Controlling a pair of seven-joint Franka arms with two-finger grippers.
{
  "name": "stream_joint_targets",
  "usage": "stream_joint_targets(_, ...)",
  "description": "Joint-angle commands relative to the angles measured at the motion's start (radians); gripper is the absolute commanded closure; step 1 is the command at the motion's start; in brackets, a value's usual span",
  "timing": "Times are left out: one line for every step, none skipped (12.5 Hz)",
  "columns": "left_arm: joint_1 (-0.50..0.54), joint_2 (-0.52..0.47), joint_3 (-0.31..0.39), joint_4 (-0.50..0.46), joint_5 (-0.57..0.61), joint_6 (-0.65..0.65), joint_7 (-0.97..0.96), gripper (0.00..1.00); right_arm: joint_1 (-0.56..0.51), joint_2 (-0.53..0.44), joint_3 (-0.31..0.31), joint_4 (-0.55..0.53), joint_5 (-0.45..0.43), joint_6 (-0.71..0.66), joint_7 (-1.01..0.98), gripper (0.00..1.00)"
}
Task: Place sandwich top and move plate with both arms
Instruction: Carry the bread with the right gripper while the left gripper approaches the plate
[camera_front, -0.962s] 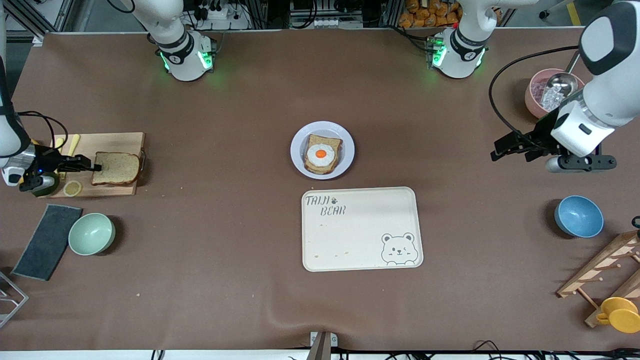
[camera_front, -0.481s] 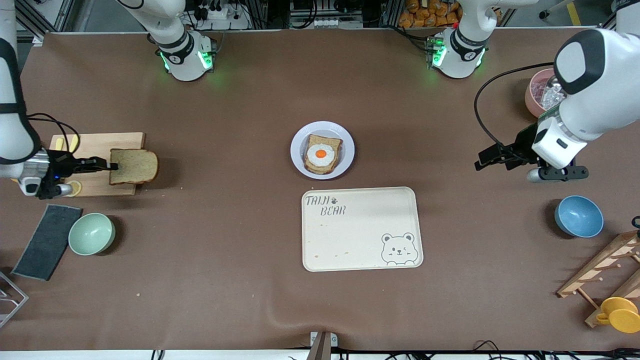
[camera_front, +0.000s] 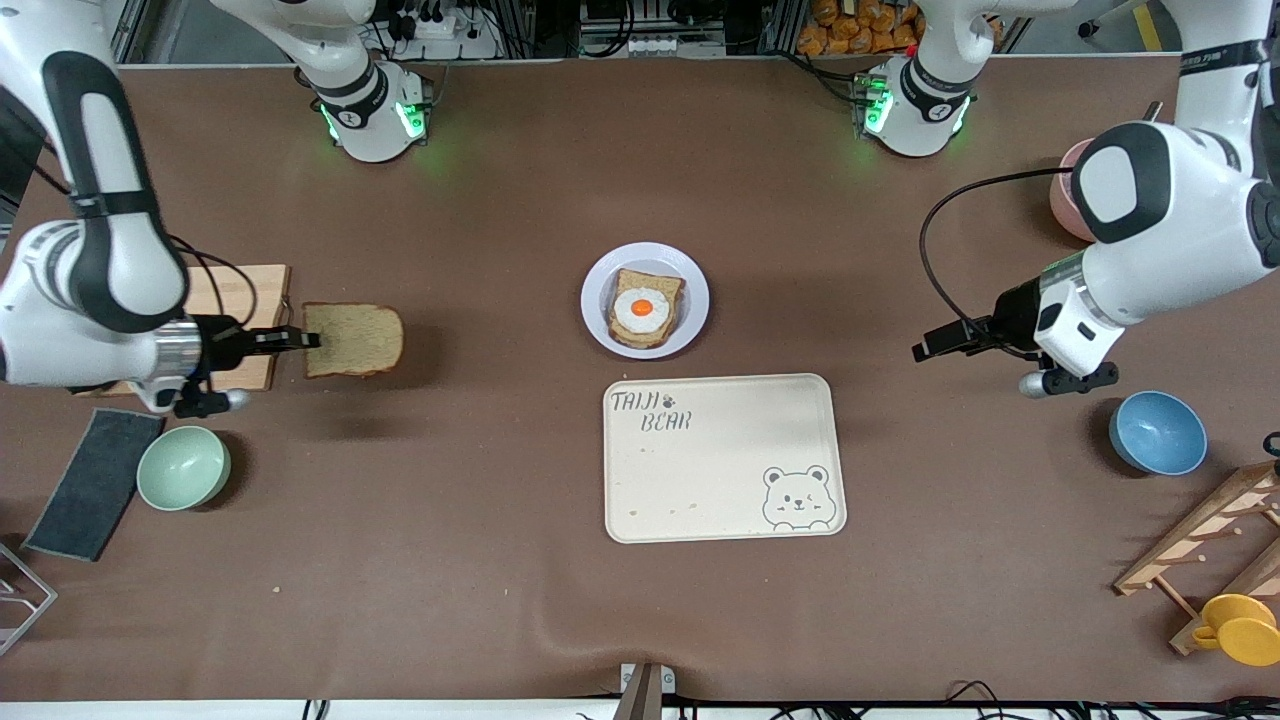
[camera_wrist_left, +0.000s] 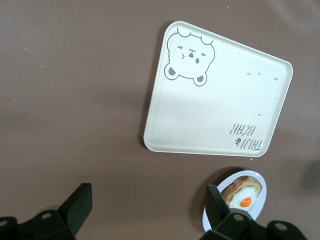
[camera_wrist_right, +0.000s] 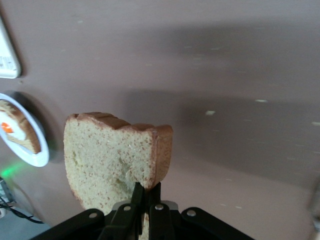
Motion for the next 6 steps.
stream_joint_targets(0.002,0.033,-0.009,-0.011,-0.034,0.052,0.005,0.0,0.098,-0.015,-0.013,-0.009,0.079,-0.006,0.051,1.0)
stream_joint_targets(0.005,0.059,-0.009,-0.01,-0.037,0.06,0.006,0.0,0.148,-0.013,-0.013,-0.007,0.083,0.0,0.078,1.0)
stream_joint_targets(0.005,0.083,-0.009,-0.01,-0.039,0.078,0.008,0.0,0.202,-0.015,-0.011,-0.007,0.094,0.015,0.086,1.0)
stream_joint_targets(0.005,0.098,-0.01,-0.008,-0.039,0.09,0.008,0.0,0.239,-0.016,-0.013,-0.01,0.132,0.029,0.105,1.0)
stream_joint_targets(0.005,0.107,-0.01,-0.008,-0.054,0.096,0.008,0.0,0.265,-0.012,-0.013,-0.015,0.161,0.043,0.115,1.0)
stream_joint_targets(0.005,0.112,-0.01,-0.008,-0.103,0.096,0.011,0.0,0.299,-0.009,-0.013,-0.016,0.174,0.059,0.117,1.0)
